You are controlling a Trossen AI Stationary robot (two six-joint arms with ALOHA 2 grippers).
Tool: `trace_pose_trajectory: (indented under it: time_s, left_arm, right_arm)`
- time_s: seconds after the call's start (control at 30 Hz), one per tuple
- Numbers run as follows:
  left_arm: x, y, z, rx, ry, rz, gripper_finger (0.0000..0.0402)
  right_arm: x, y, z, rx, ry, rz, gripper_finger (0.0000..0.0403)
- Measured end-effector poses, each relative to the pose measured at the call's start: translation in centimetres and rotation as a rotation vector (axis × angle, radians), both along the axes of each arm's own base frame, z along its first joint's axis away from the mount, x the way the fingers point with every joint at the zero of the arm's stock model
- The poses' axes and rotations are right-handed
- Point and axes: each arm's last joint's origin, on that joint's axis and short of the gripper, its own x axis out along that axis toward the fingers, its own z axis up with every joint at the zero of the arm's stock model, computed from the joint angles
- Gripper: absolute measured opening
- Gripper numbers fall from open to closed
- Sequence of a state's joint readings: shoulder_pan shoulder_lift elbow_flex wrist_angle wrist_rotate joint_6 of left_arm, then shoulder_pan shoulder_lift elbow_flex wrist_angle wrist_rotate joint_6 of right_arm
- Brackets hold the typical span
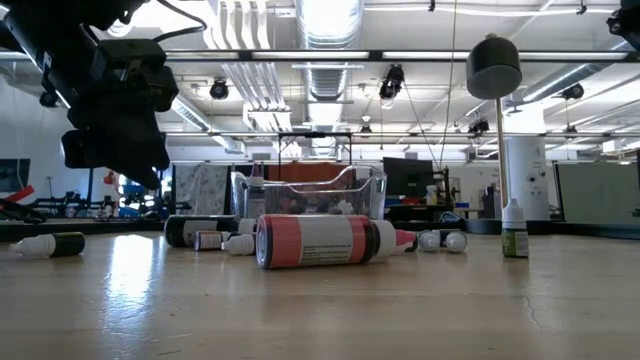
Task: Pick & Place food coloring
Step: Put the large blue food coloring bottle into the transparent bin
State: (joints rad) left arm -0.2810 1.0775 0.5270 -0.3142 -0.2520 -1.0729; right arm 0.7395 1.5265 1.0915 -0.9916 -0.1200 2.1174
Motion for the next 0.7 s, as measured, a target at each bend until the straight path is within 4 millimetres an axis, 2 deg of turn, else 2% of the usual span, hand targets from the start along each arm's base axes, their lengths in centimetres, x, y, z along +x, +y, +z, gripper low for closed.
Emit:
trace_pose_trajectory:
  time_s: [0.27,0.5,0.7]
  left_arm:
    - [0.0,0.0,0.0,0.000,0.000,0.000,0.0147]
    - [0.0,0.0,0.0,0.000,0.000,0.000,0.0147]
    - [0.0,0.0,0.0,-0.001,0.000,0.000,0.0147]
  right_arm:
    - [-0.1,-0.1,-0.1,-0.005,0.005,0.000,0.0154]
    - [0.0,-0.1,0.1,-0.033,-0.025,0.041,0.0105]
    - [1.5,-1.5,2.7,-0.186,-0.133,0.127,0.0102]
